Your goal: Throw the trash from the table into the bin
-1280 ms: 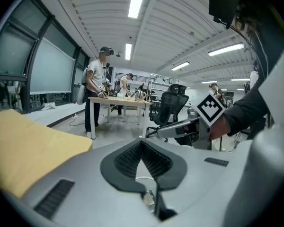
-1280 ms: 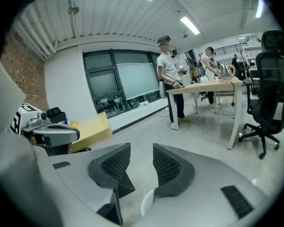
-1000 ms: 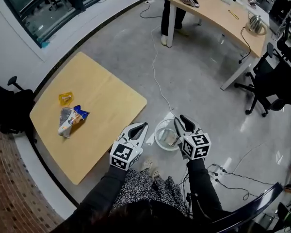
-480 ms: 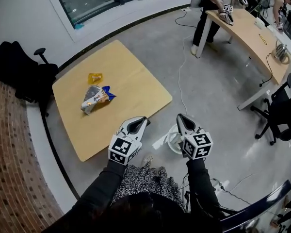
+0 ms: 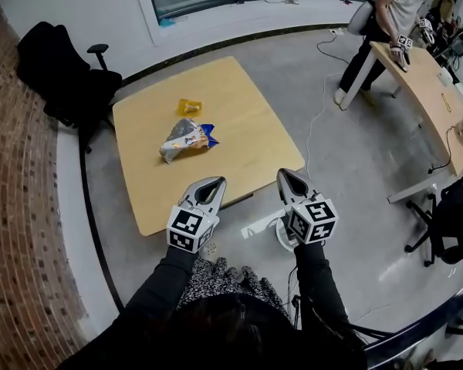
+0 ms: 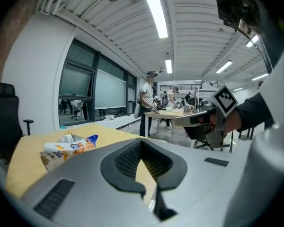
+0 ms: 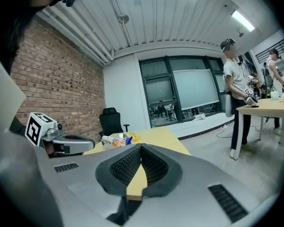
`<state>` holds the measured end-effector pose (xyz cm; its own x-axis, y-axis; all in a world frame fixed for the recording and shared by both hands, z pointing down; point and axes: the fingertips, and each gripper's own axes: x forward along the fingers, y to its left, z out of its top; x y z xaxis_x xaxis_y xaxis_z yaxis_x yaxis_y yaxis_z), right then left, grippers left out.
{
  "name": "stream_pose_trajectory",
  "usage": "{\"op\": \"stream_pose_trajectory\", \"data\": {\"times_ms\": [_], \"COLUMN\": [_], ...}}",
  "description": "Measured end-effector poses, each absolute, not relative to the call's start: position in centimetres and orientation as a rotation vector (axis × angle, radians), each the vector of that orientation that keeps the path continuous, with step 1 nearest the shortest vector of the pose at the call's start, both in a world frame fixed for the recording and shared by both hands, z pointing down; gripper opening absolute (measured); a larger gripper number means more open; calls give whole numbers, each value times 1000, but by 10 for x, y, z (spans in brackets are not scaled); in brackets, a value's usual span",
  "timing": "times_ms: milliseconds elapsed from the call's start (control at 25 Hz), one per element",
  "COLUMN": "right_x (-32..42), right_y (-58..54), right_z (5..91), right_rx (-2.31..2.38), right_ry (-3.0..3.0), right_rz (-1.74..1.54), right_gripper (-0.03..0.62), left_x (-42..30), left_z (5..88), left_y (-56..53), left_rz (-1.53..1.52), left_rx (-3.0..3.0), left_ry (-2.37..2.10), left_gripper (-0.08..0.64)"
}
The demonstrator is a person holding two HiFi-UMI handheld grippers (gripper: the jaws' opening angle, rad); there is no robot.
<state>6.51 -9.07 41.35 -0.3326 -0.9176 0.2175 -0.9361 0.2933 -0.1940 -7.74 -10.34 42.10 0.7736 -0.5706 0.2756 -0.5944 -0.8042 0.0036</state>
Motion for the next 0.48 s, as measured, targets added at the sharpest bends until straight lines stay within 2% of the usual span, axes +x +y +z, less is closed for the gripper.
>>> {"op": "stream_pose_trajectory", "data": {"times_ms": [480], "right_x": [-46], "right_y": [-150], "right_z": [408], "right_rx": [1543], "right_ry": [-2586], "right_rz": [418], "right_gripper": [12], "left_x": [-176], "left_z": [402], "left_y": [-152], "left_rz": [352], "left_rx": [2796], "left_ry": [-1172], "left_gripper": [-12]}}
